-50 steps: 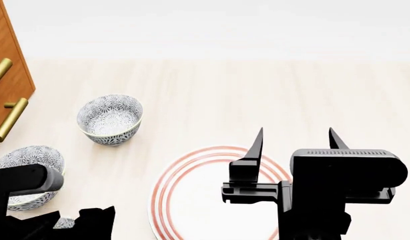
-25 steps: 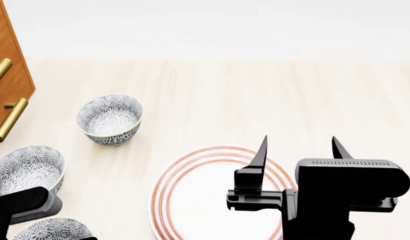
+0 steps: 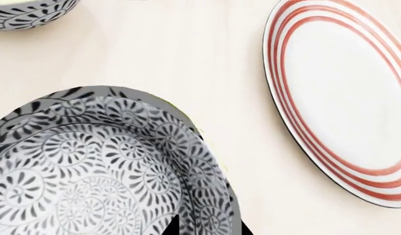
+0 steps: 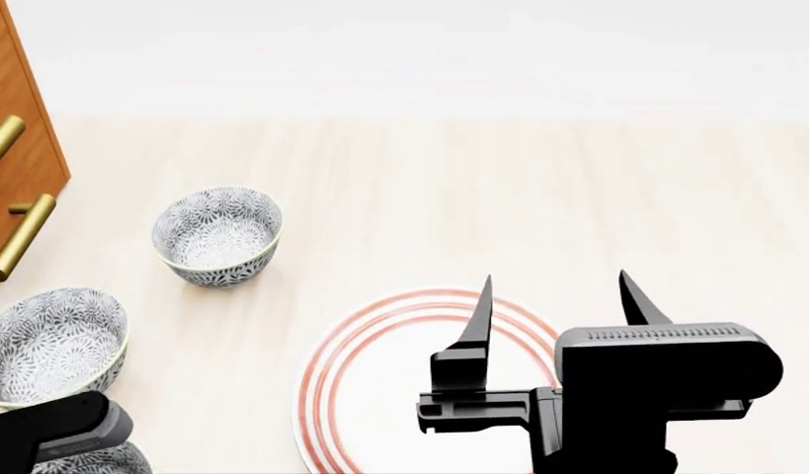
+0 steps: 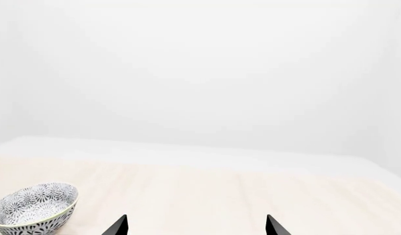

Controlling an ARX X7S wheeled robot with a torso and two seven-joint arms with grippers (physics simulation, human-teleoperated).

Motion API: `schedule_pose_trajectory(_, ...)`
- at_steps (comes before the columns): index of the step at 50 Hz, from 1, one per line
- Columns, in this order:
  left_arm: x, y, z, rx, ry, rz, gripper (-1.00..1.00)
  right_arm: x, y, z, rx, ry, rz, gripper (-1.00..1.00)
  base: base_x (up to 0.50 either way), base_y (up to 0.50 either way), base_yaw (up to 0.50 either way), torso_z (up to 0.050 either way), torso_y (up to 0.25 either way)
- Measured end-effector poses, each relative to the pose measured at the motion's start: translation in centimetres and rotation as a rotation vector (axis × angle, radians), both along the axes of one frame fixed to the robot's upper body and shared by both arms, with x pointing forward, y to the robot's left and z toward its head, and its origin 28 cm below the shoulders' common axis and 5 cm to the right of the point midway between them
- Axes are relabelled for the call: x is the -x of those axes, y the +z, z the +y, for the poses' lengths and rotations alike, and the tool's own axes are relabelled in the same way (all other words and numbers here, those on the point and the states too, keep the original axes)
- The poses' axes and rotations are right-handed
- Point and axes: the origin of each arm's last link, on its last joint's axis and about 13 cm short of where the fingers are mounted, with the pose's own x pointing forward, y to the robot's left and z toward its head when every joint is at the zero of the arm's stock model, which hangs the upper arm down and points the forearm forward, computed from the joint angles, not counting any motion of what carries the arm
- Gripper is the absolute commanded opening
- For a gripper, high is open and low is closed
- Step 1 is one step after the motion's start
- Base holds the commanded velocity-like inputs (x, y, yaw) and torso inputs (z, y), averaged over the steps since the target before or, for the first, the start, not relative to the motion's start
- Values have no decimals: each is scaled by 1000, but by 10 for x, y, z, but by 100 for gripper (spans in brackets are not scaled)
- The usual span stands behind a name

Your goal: Put the bowl at the front on the plate.

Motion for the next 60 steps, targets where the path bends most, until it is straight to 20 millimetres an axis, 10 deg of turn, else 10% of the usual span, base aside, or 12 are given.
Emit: schedule_pose_trajectory(60, -40, 93, -21, -610, -492, -627, -100, -4, -13, 0, 9, 38, 17, 100, 0, 0, 0, 0, 0)
